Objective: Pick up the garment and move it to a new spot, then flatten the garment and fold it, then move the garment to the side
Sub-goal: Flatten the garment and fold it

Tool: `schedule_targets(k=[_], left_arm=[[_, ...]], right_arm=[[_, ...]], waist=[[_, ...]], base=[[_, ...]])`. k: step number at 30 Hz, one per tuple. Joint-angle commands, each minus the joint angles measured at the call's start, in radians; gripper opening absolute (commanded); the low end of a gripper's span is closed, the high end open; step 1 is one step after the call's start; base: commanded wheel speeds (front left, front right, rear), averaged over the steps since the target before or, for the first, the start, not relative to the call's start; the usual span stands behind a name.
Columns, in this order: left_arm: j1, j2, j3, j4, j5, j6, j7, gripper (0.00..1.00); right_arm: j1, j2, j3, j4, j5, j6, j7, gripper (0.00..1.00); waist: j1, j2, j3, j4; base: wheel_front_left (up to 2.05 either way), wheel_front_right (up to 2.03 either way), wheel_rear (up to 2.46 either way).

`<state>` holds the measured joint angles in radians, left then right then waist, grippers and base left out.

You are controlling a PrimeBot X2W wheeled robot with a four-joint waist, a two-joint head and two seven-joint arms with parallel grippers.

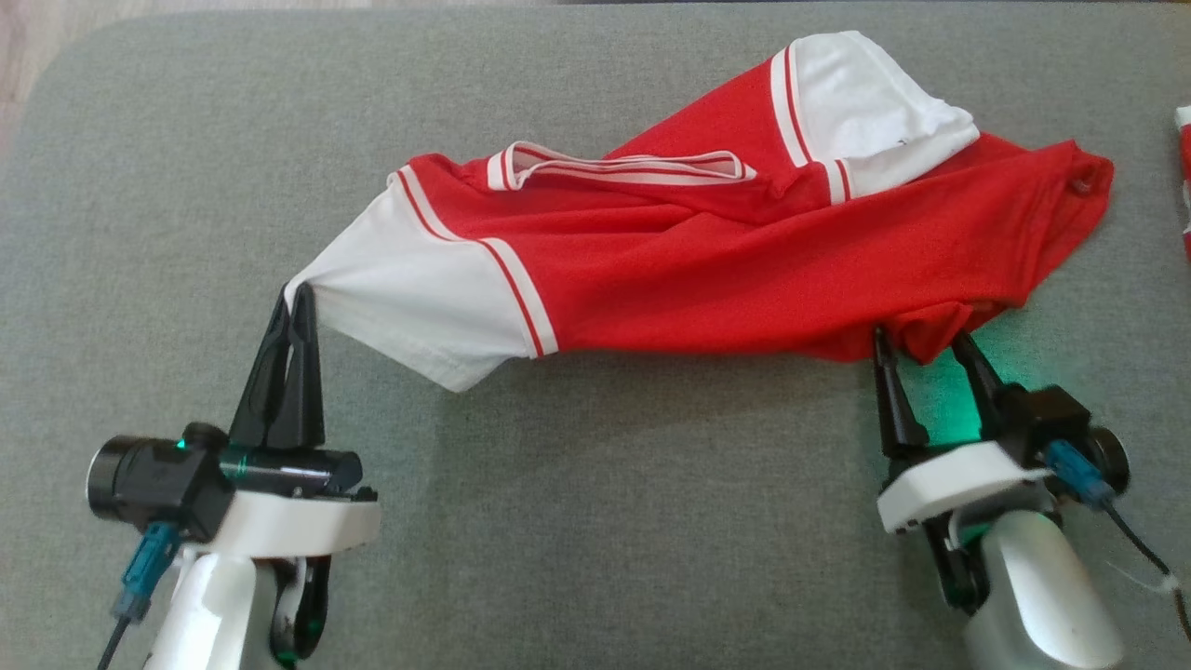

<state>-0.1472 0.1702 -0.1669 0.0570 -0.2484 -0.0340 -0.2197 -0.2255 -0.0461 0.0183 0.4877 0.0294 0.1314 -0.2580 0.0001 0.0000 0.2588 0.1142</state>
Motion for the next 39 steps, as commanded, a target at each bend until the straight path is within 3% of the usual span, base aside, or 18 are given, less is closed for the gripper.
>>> schedule_targets(k=[1, 2, 3, 7, 11, 21, 25, 31, 32, 33, 39], left_arm=[[-0.038, 0.026, 0.040, -0.043, -0.006, 0.008, 0.003, 0.00], [-0.038, 0.027, 0.039, -0.045, -0.006, 0.008, 0.005, 0.00], [-0.038, 0.028, 0.037, -0.047, -0.007, 0.009, 0.006, 0.00], [-0.044, 0.030, 0.035, -0.059, -0.010, 0.005, 0.001, 0.00], [-0.046, 0.035, 0.051, -0.109, -0.032, -0.003, -0.011, 0.00], [-0.022, 0.033, 0.095, -0.310, -0.173, -0.029, 0.052, 0.00], [-0.001, 0.040, 0.096, -0.344, -0.208, -0.024, 0.111, 0.00], [0.046, 0.039, 0.071, -0.319, -0.204, -0.005, 0.159, 0.00], [0.054, 0.037, 0.069, -0.316, -0.204, -0.002, 0.160, 0.00], [0.062, 0.035, 0.070, -0.312, -0.206, 0.001, 0.159, 0.00], [0.076, 0.036, 0.090, -0.263, -0.192, 0.025, 0.127, 0.00]], right_arm=[[-0.031, -0.004, 0.040, -0.012, -0.003, -0.001, -0.004, 0.53], [-0.037, -0.004, 0.049, -0.006, -0.002, -0.001, -0.004, 0.16], [-0.041, -0.004, 0.061, -0.003, 0.000, -0.001, -0.004, 0.00], [-0.026, -0.008, 0.063, -0.049, 0.013, -0.001, -0.004, 0.00], [0.040, -0.015, 0.001, -0.209, 0.036, -0.001, -0.004, 0.00], [0.193, -0.108, -0.097, -0.507, 0.139, -0.001, -0.004, 0.00], [0.271, -0.175, -0.035, -0.543, 0.170, -0.001, 0.056, 0.00], [0.401, -0.262, 0.140, -0.455, 0.241, -0.001, 0.212, 0.00], [0.412, -0.264, 0.162, -0.439, 0.259, -0.001, 0.227, 0.38], [0.418, -0.264, 0.179, -0.427, 0.276, -0.001, 0.236, 1.00], [0.436, -0.303, 0.215, -0.457, 0.435, -0.001, 0.280, 1.00]], waist=[[-0.0001, 0.0000, 0.005, -0.001], [-0.0001, 0.0000, 0.005, -0.001], [-0.0001, 0.0000, 0.005, -0.002], [-0.0001, 0.0000, -0.010, -0.004], [-0.0001, 0.0000, -0.035, -0.017], [-0.0001, 0.0000, -0.084, -0.073], [-0.0001, 0.0000, -0.094, -0.078], [-0.0001, 0.0000, -0.069, -0.059], [-0.0001, 0.0000, -0.062, -0.056], [-0.0001, 0.0000, -0.056, -0.055], [-0.0001, 0.0000, -0.028, -0.040]], base=[[0.00, 0.00, 0.00], [0.00, 0.00, 0.00], [0.00, 0.00, 0.00], [0.00, 0.00, 0.00], [0.00, 0.00, 0.00], [0.00, 0.00, 0.00], [0.00, 0.00, 0.00], [0.00, 0.00, 0.00], [0.00, 0.00, 0.00], [0.00, 0.00, 0.00], [0.00, 0.00, 0.00]])
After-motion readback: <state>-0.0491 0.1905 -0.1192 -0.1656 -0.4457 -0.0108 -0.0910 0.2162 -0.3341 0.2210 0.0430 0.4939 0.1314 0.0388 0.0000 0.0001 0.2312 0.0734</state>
